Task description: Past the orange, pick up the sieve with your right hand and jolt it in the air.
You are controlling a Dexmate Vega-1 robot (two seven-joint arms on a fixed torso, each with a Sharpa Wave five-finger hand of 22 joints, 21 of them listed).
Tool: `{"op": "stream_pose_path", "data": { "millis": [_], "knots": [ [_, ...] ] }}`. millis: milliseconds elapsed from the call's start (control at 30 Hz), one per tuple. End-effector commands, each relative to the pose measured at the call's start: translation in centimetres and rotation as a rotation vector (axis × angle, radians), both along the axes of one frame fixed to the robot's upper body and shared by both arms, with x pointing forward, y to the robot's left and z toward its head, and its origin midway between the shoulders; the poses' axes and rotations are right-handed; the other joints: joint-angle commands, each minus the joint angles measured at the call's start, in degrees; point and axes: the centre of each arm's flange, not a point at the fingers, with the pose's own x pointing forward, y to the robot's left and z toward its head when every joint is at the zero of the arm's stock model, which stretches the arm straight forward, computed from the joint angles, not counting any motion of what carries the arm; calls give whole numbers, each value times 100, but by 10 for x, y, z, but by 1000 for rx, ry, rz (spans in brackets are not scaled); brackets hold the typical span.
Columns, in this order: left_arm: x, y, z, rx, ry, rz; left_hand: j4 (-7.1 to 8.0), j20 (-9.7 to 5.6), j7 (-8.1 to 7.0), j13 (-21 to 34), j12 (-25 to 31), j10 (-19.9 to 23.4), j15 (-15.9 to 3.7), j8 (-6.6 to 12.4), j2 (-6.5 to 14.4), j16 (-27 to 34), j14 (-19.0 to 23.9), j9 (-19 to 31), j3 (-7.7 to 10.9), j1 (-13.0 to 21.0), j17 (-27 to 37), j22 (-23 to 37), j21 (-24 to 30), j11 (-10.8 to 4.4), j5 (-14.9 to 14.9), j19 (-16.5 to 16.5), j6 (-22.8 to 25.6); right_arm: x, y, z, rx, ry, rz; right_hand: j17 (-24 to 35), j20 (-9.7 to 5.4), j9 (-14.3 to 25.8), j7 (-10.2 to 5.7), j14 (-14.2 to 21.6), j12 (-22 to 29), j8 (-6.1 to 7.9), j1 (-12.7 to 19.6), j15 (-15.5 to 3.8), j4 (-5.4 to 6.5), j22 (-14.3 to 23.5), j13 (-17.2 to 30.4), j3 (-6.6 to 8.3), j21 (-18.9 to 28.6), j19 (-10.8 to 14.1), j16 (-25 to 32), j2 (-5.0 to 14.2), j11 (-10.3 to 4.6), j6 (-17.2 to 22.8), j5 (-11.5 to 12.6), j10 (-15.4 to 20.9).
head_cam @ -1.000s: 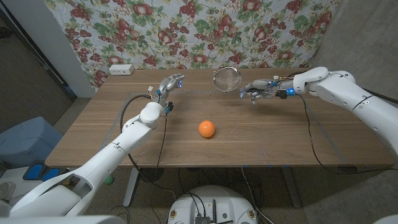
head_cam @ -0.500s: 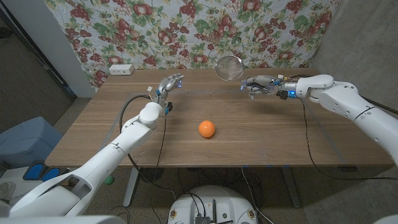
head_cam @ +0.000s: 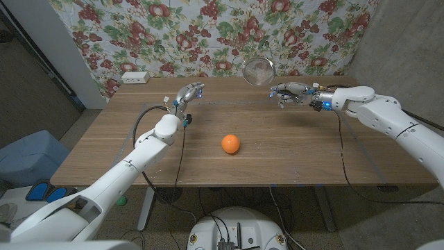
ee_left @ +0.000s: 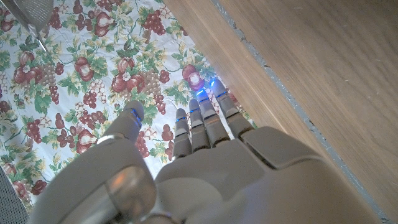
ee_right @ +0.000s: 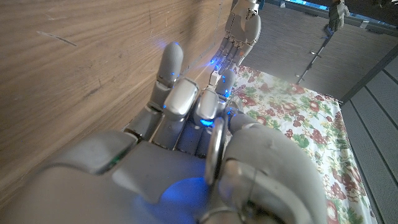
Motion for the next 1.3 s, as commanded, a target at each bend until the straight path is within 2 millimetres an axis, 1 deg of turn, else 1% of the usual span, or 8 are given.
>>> {"op": "stream_pose_path", "data": {
  "millis": [33, 467, 600, 1300],
  "knots": [
    [0, 1, 0, 0, 1, -3, 4, 11, -4, 16, 18, 45, 18, -16, 2, 17, 12, 15, 37, -36, 16, 9, -16, 12, 41, 51, 72, 0, 2, -2, -24, 18, -5, 9, -329, 3, 369, -29, -10, 49, -30, -9, 29, -5, 5, 28, 43, 0, 25, 25, -382, 360, 19, -341],
    [-1, -1, 1, 5, -1, -4, 3, 11, -6, 15, 17, 44, 19, -18, 0, 21, 15, 16, 41, -40, 17, 9, -21, 11, 39, 54, 68, 7, 11, -5, -243, 161, -40, 8, -333, -3, 365, -26, -2, 67, -34, -9, 27, -65, 23, 45, 99, -3, 27, 30, -373, 336, 25, -346],
    [-2, -1, 0, 4, -2, -1, -2, 12, 2, 15, 18, 45, 17, -16, -1, 21, 13, 16, 44, -36, 16, 9, -22, 8, 40, 55, 73, 8, 13, -5, -290, 183, -62, 7, -334, -12, 379, -20, -66, 73, -33, -10, 24, -115, -59, 55, 115, 11, 28, 34, -376, 328, 26, -340],
    [-8, -4, -2, 4, -5, -2, -2, 11, -12, 14, 19, 49, 22, -18, 0, 27, 11, 16, 48, -40, 20, 10, -32, 15, 37, 56, 69, 3, 12, -5, -309, 183, -69, 5, -354, -52, 395, 11, -69, 98, -27, -10, 14, -157, -32, 91, 226, 9, 29, 43, -374, 333, 25, -298]
  ]
}}
